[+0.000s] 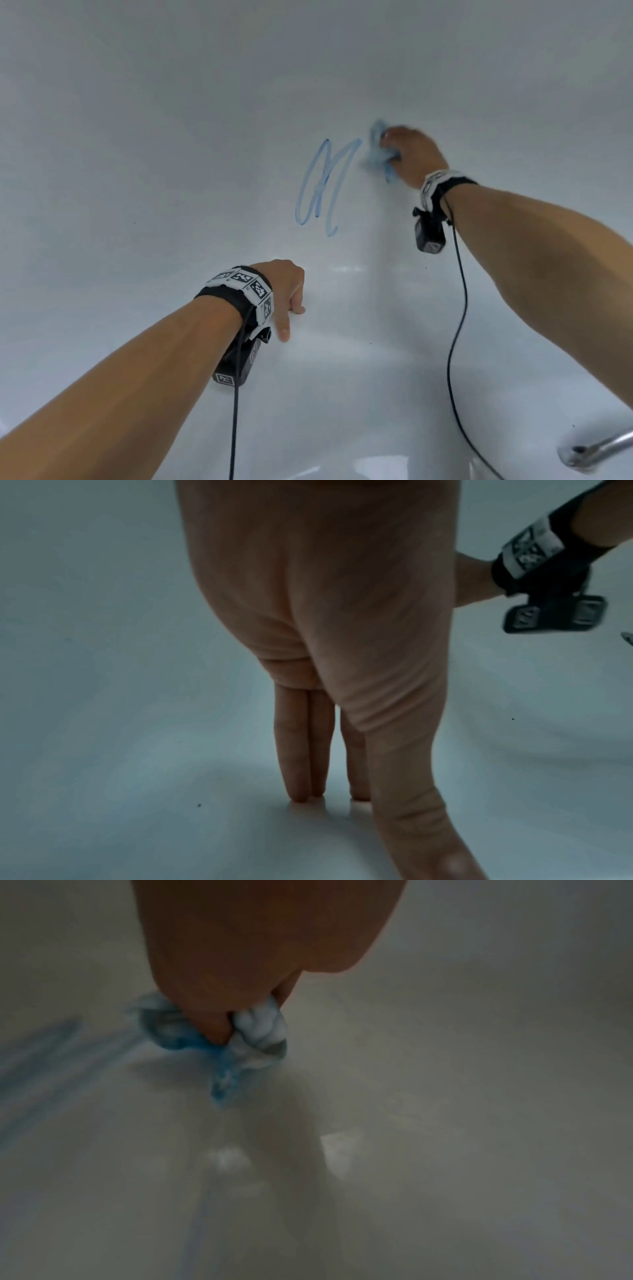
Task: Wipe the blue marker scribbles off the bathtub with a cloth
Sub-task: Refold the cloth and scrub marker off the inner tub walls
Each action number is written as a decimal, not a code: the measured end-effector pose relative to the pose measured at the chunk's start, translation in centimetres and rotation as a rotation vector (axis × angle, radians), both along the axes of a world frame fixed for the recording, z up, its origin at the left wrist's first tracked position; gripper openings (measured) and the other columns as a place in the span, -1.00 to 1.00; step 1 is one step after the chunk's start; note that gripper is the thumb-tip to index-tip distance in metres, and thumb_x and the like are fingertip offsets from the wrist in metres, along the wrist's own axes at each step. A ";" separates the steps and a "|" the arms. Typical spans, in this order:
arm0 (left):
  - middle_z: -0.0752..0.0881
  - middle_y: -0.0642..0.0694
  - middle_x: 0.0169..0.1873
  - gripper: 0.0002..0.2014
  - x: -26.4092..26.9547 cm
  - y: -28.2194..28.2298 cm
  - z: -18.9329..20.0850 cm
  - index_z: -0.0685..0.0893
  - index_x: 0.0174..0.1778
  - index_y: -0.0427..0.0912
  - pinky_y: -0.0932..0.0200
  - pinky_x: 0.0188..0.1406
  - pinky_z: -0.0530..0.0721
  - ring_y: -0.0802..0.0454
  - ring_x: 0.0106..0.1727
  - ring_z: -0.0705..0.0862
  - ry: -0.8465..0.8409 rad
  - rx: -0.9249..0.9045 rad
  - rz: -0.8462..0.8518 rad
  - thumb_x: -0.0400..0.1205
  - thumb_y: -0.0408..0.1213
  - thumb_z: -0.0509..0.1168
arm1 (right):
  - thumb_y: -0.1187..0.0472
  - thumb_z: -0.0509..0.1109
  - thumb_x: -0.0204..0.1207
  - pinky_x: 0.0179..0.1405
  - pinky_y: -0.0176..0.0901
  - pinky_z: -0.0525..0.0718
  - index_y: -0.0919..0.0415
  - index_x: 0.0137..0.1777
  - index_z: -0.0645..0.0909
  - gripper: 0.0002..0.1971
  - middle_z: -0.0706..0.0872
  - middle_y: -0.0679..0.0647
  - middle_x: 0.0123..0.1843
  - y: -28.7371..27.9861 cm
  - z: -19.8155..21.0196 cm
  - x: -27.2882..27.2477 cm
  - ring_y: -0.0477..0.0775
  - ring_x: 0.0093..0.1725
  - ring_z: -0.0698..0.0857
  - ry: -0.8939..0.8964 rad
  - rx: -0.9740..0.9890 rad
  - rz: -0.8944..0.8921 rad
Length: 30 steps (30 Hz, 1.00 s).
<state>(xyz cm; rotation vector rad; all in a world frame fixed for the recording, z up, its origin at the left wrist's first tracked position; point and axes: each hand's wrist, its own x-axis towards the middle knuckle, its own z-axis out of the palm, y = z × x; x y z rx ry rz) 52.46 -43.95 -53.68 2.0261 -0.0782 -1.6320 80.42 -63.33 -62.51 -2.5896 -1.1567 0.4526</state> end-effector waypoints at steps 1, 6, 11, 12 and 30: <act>0.82 0.21 -0.20 -0.37 0.0 0.1 -0.3 0.88 0.03 -0.08 0.16 0.02 0.80 0.20 -0.10 0.80 0.001 0.003 -0.004 0.04 -0.03 0.78 | 0.31 0.40 0.42 0.27 0.05 0.61 0.25 0.25 0.70 -0.62 0.72 0.22 0.28 0.4 -0.3 1.0 0.34 0.26 0.69 -0.014 0.048 -0.130; 0.76 0.27 -0.34 -0.42 0.4 0.0 -0.8 0.88 -0.02 -0.07 0.16 -0.04 0.81 0.20 -0.19 0.79 -0.004 -0.007 -0.035 0.03 -0.04 0.78 | 0.25 0.37 0.42 0.18 0.07 0.67 0.28 0.10 0.70 -0.73 0.71 0.22 0.17 3.8 -1.4 1.8 0.24 0.16 0.69 0.045 0.210 -0.422; 0.82 0.16 -0.10 -0.39 0.0 0.4 -0.3 0.85 0.15 -0.04 0.23 0.06 0.76 0.17 -0.06 0.78 -0.038 -0.037 -0.031 0.15 -0.04 0.75 | 0.20 0.40 0.45 0.30 -0.02 0.57 0.08 0.32 0.71 -0.59 0.69 0.12 0.38 5.4 -2.2 -6.6 0.29 0.31 0.66 0.225 0.017 -0.136; 0.82 0.17 -0.07 -0.37 -0.2 0.6 0.0 0.83 0.19 -0.03 0.29 0.05 0.73 0.20 -0.07 0.77 -0.061 -0.050 -0.024 0.17 -0.03 0.74 | 0.22 0.43 0.45 0.36 -0.01 0.55 0.05 0.35 0.70 -0.57 0.67 0.08 0.45 5.1 -2.0 -8.6 0.27 0.35 0.64 0.276 -0.022 0.021; 0.40 0.01 -0.56 -0.42 0.7 0.2 0.8 0.75 0.28 -0.24 0.48 -0.61 0.34 0.05 -0.46 0.41 -0.063 -0.163 -0.245 0.40 -0.04 0.64 | 0.30 0.33 0.51 0.18 0.02 0.65 -0.01 0.30 0.68 -0.61 0.71 -0.07 0.32 6.3 0.1 -13.8 0.15 0.20 0.61 0.377 -0.160 0.547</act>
